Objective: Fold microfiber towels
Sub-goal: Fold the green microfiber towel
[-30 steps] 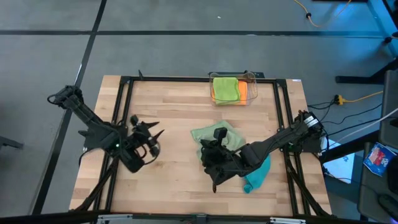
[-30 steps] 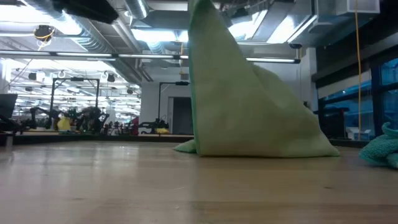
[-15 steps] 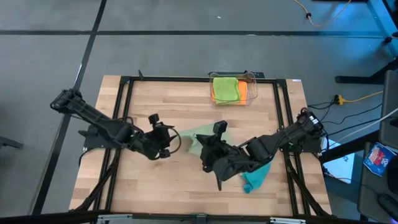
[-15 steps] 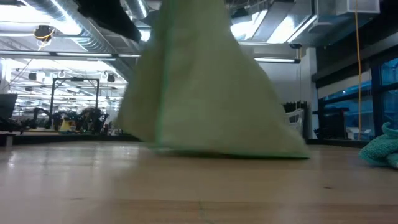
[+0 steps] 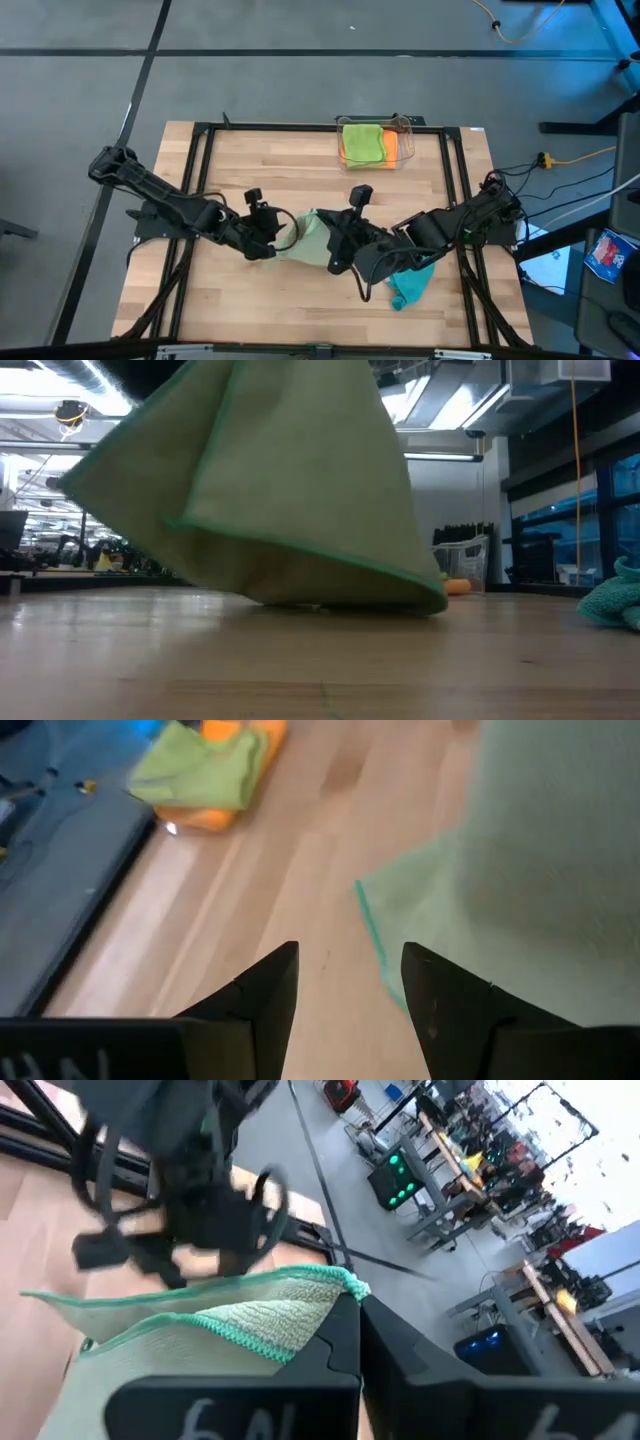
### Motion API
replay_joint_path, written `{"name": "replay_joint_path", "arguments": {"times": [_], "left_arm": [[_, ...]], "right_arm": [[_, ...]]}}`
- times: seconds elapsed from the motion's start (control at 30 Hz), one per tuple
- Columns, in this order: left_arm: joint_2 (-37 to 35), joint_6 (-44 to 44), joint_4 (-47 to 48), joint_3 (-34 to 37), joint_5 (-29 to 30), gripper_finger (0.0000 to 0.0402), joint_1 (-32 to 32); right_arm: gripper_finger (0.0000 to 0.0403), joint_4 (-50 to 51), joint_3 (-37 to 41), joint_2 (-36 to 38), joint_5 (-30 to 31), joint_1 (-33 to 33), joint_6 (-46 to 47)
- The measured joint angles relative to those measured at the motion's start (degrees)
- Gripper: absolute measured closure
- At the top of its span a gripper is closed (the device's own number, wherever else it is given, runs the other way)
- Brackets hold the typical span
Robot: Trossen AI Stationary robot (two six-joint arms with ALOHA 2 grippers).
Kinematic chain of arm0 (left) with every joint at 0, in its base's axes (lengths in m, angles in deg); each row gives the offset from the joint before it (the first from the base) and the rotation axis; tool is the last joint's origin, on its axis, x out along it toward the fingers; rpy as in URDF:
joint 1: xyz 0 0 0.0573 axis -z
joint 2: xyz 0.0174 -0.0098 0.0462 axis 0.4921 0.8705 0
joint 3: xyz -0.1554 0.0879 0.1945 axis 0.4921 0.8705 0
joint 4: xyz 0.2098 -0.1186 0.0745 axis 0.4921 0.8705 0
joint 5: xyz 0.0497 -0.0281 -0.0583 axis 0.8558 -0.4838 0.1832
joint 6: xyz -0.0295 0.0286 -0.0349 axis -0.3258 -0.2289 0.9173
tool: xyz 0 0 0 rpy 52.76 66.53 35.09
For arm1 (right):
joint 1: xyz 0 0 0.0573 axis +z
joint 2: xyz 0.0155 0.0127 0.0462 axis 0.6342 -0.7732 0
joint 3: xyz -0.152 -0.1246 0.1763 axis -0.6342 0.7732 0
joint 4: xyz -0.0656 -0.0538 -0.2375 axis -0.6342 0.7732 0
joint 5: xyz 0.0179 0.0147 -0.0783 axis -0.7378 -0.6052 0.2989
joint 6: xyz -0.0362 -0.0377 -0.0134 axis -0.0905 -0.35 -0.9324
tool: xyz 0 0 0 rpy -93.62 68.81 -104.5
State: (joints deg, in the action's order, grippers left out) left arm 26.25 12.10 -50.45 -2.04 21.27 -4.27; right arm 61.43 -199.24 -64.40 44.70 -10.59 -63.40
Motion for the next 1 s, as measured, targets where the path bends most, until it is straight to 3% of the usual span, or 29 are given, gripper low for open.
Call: {"name": "replay_joint_path", "arguments": {"times": [0.23,0.33,0.5,1.0], "left_arm": [[-5.61,0.02,0.43,-2.71,1.47,0.023,3.15],[-6.35,1.4,0.08,-2.82,-2.27,0.023,4.15],[-2.14,5.83,-2.09,-2.14,-7.52,0.023,4.63],[9.58,9.34,-11.95,-2.01,-5.24,0.023,9.81]], "right_arm": [[0.0403,5.94,0.8,-0.04,0.01,-0.08,6.5],[0.0403,6.17,0.8,-0.04,0.07,-0.11,6.37],[0.0403,5.05,0.8,-0.05,1.01,-0.33,5.06],[0.0391,5.07,0.8,-0.04,3.39,-1.68,4.92]]}}
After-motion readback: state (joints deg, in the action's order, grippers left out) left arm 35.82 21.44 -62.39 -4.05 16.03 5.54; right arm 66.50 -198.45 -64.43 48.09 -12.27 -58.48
